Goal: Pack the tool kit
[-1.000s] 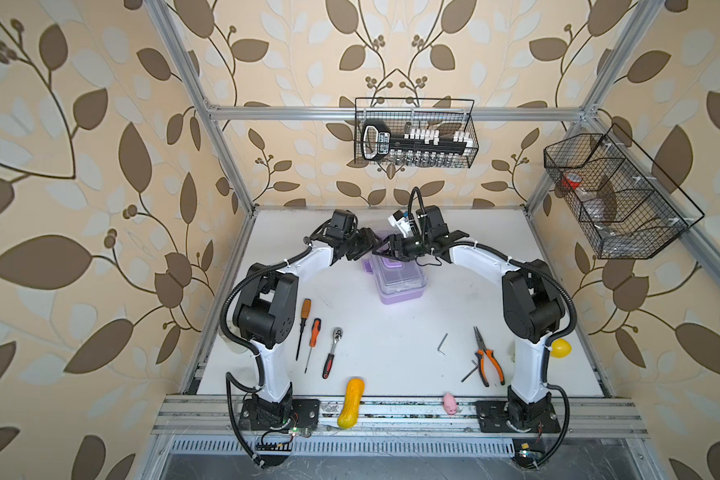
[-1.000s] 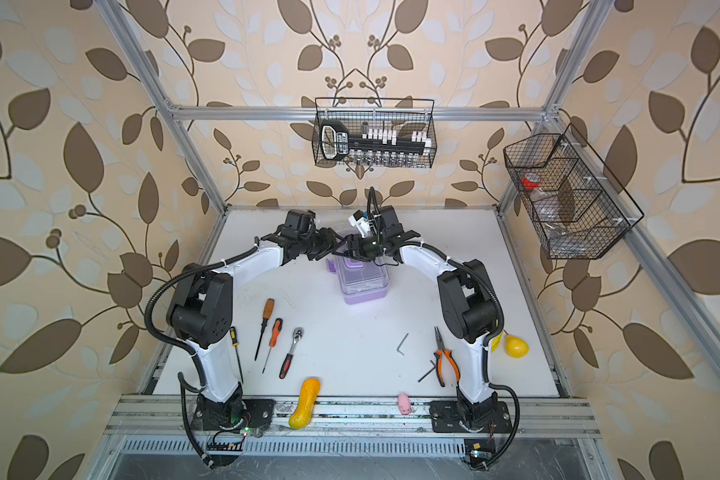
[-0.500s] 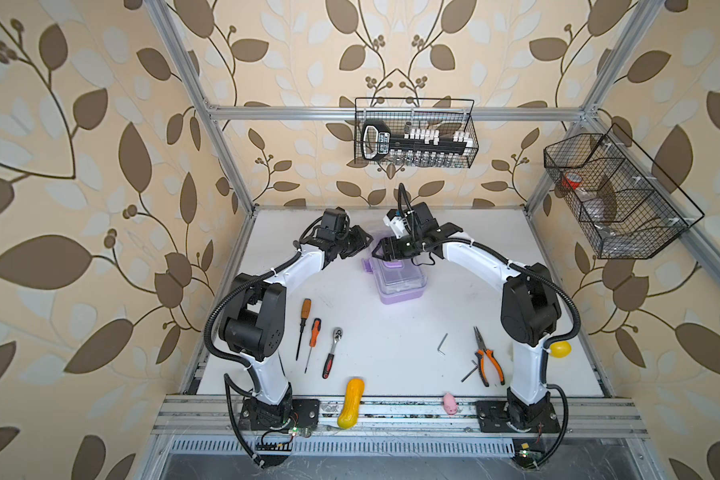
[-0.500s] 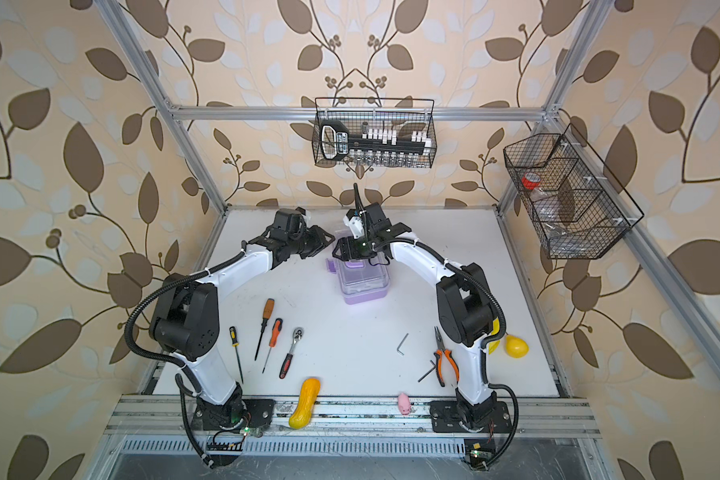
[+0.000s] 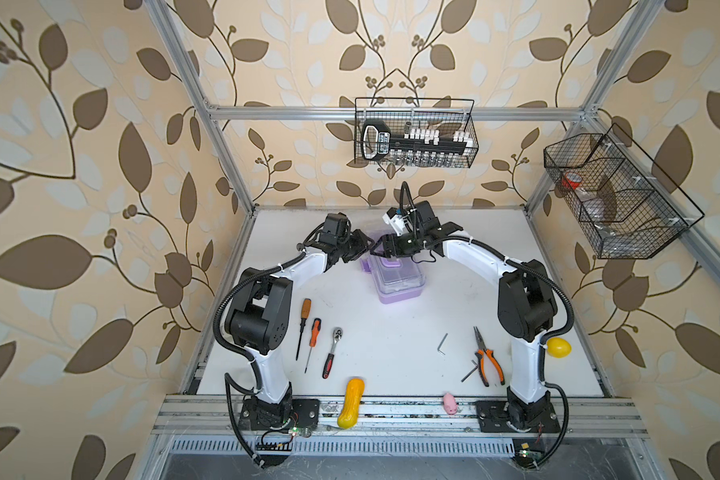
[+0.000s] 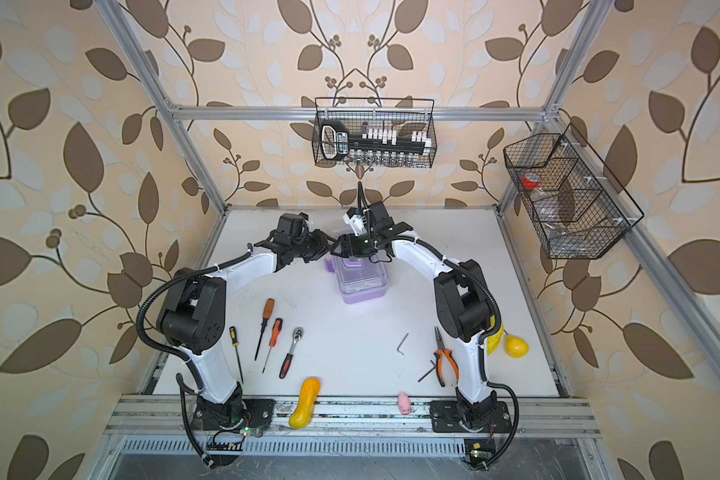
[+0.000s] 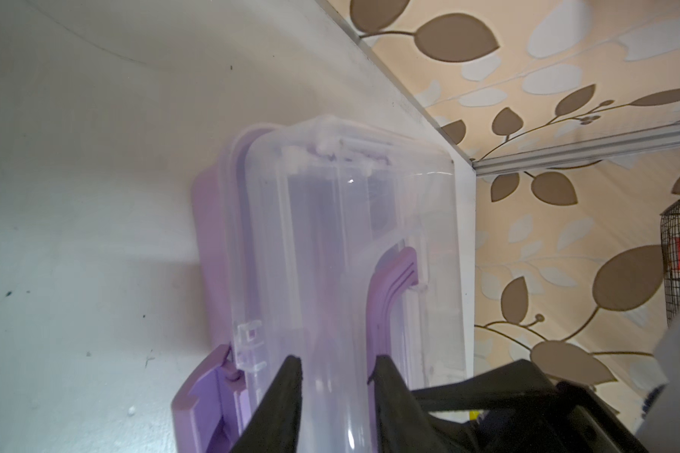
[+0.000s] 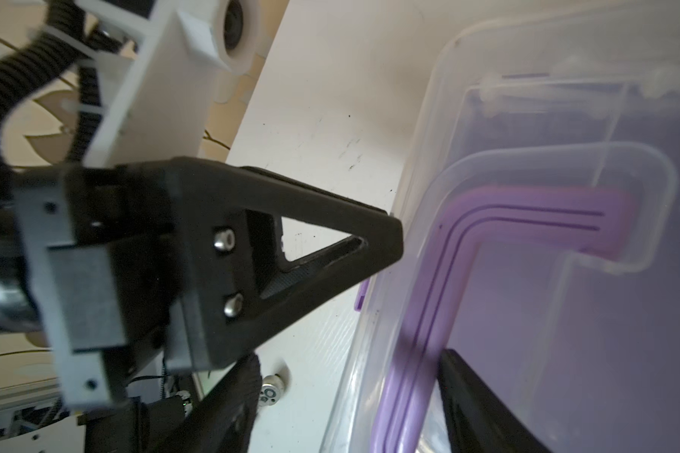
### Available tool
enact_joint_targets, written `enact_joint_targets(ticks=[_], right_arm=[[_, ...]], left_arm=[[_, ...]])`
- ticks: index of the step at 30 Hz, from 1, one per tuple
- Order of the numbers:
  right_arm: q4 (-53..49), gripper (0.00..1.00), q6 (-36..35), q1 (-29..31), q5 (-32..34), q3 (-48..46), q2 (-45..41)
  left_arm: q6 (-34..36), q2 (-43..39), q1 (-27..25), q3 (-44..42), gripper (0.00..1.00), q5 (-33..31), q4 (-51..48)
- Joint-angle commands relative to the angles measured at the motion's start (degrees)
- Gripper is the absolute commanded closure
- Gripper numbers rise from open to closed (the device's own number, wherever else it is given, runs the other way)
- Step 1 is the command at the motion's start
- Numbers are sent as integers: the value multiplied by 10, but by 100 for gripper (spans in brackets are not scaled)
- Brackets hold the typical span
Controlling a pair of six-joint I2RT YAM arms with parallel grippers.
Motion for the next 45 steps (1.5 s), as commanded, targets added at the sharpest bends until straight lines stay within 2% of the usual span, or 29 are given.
enact_joint_targets(ticks=[1, 6, 8, 13, 19, 24, 28, 35, 40, 45], right_arm=[[51, 28, 44, 0, -89, -34, 30], [138, 29, 107, -11, -138, -72, 28], [144, 29, 112, -11, -142, -75, 28], [169, 29, 133, -11, -155, -85, 25], [202, 29, 157, -11, -165, -97, 20], [118, 29, 92, -17, -99, -82, -7], [-7, 26, 6, -16, 8, -31, -16], [-104, 25, -36, -2, 122, 30, 17], [-137, 25, -41, 19, 141, 75, 49], [-130, 24, -30, 35, 114, 80, 69]], left_arm=[[-2, -9, -4, -16, 67, 17, 20], [1, -24, -4, -28, 65, 11, 22], [3, -22, -4, -23, 66, 12, 19], [-1, -8, -5, -14, 73, 13, 11], [6, -2, -13, 9, 73, 5, -8], [14, -5, -15, 10, 74, -2, -19], [18, -7, -15, 2, 76, -7, -24], [17, -6, -15, -9, 79, -9, -19], [15, -2, -15, -10, 79, -7, -16], [9, -1, -15, -15, 80, -3, -5]])
